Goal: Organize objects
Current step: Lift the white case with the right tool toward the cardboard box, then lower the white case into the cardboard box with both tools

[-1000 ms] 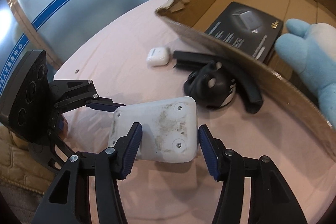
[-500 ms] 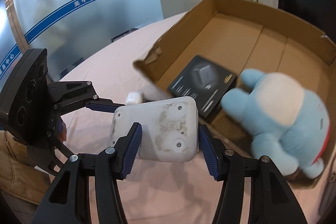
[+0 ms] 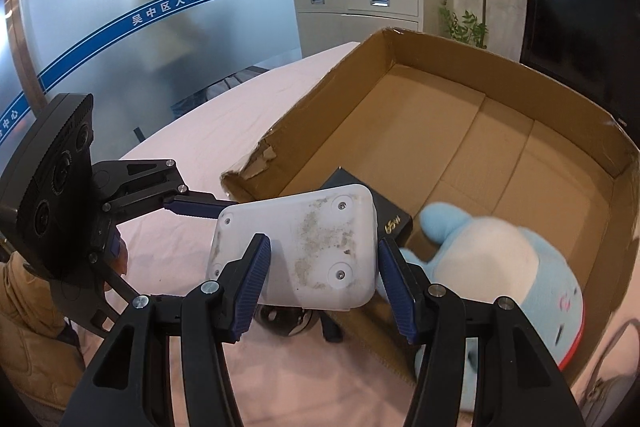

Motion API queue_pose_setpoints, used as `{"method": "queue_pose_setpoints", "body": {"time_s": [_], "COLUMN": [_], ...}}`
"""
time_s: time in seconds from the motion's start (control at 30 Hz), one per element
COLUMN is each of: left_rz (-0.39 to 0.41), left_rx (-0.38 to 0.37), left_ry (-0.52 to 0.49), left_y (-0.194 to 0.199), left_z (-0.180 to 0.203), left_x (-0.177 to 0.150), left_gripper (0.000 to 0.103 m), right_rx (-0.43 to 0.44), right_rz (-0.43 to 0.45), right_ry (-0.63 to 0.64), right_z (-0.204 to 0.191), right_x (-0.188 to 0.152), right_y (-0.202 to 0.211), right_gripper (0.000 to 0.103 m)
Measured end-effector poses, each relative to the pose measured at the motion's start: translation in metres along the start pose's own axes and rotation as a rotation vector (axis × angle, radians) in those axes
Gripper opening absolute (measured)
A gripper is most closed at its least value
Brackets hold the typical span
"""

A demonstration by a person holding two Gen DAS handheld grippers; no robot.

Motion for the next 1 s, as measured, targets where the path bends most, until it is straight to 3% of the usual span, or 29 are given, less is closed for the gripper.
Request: {"method": "queue_pose_setpoints", "body": {"time_s": [0.3,1.0], "left_rz": [-0.041,-0.068], "left_rx": [0.037,-0.019], "left_ry": [0.049,0.076], "left_y": [-0.011,-0.045], "left_z": [-0.024,-0.035], "left_x": [-0.004,-0.003], "left_gripper": [0.063,0.063], "right_rx": [0.046,0.017], "right_rz": [-0.024,-0.069], "right_ry": [0.035,-0.016], "right_z": [0.006,0.037], "right_x": [0.025,0.033], "right_y": [-0.031,-0.058], "right_gripper": [0.052,0.049]}}
Point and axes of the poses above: each gripper's, at about its wrist camera, not at the fingertips, and y roughly against the way its jaws point, z to its right, x to its top, the point moved 4 cm from there along -y, roughly the way its jaws point, and after that the axes turned 5 degrees about x, right-handed, at the moved point
